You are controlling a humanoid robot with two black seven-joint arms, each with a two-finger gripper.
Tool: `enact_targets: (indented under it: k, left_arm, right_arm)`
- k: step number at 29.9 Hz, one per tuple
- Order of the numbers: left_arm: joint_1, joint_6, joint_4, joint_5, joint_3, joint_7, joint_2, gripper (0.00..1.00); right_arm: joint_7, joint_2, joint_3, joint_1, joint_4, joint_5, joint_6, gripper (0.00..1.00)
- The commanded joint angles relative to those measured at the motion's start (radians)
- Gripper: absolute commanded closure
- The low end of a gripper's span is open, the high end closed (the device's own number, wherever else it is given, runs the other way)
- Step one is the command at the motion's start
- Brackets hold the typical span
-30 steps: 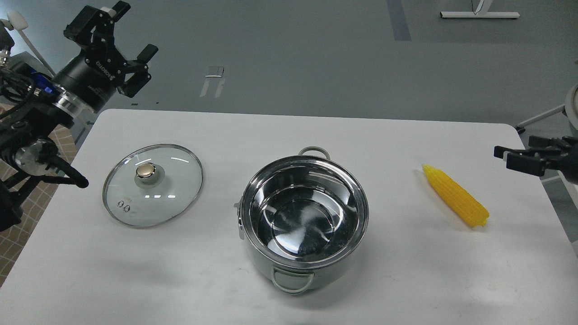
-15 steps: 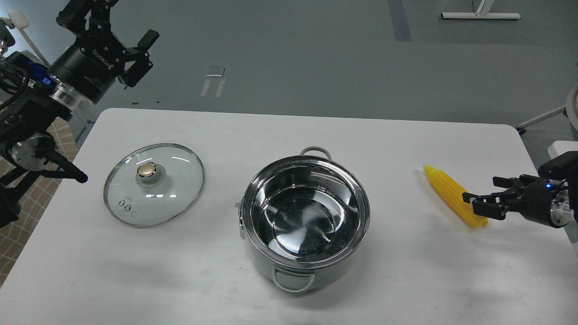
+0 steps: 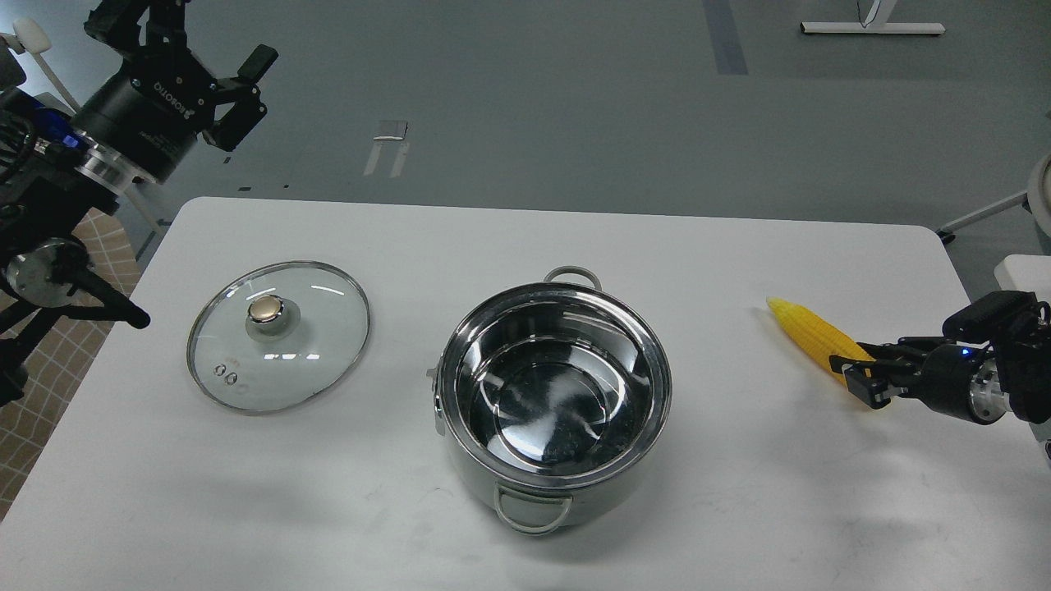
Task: Open pot and put corn in
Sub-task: 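Lift the corn cob with the right gripper and lower it into the pot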
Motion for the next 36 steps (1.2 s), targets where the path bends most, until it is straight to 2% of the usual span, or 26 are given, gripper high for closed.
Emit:
enact_targets:
  k: [1, 7, 12, 17, 22, 26, 32, 36]
  left_arm:
    - [0.002, 0.001, -0.008, 0.0, 0.002, 0.0, 0.0, 0.03]
    - [0.002, 0.003, -0.008, 0.0, 0.002, 0.0, -0.001, 0.03]
    - [0.002, 0.004, -0.008, 0.0, 0.002, 0.0, -0.008, 0.03]
    - [0.002, 0.018, -0.008, 0.0, 0.005, 0.0, -0.012, 0.03]
    - [0.002, 0.021, -0.008, 0.0, 0.006, 0.0, -0.014, 0.03]
    - [0.0, 0.023, -0.007, 0.002, 0.011, 0.0, -0.026, 0.03]
    - [0.0, 0.023, -0.007, 0.002, 0.011, 0.0, -0.031, 0.03]
    - [0.0, 0.023, -0.007, 0.002, 0.012, 0.0, -0.031, 0.03]
  right_arm:
    - [0.001, -0.056, 0.007, 0.029, 0.08, 0.003, -0.004, 1.0]
    - [0.001, -0.198, 0.003, 0.207, 0.261, 0.02, 0.01, 1.0]
    - [0.001, -0.316, 0.0, 0.425, 0.477, 0.109, 0.108, 1.0]
    - [0.001, -0.336, -0.023, 0.591, 0.609, 0.13, 0.169, 1.0]
    - [0.001, -0.276, -0.124, 0.764, 0.658, 0.141, 0.194, 1.0]
    - [0.001, -0.145, -0.282, 0.914, 0.71, 0.164, 0.194, 0.98]
    - [0.001, 0.029, -0.382, 0.95, 0.732, 0.166, 0.196, 0.98]
    - [0.001, 0.096, -0.442, 0.95, 0.732, 0.166, 0.196, 0.98]
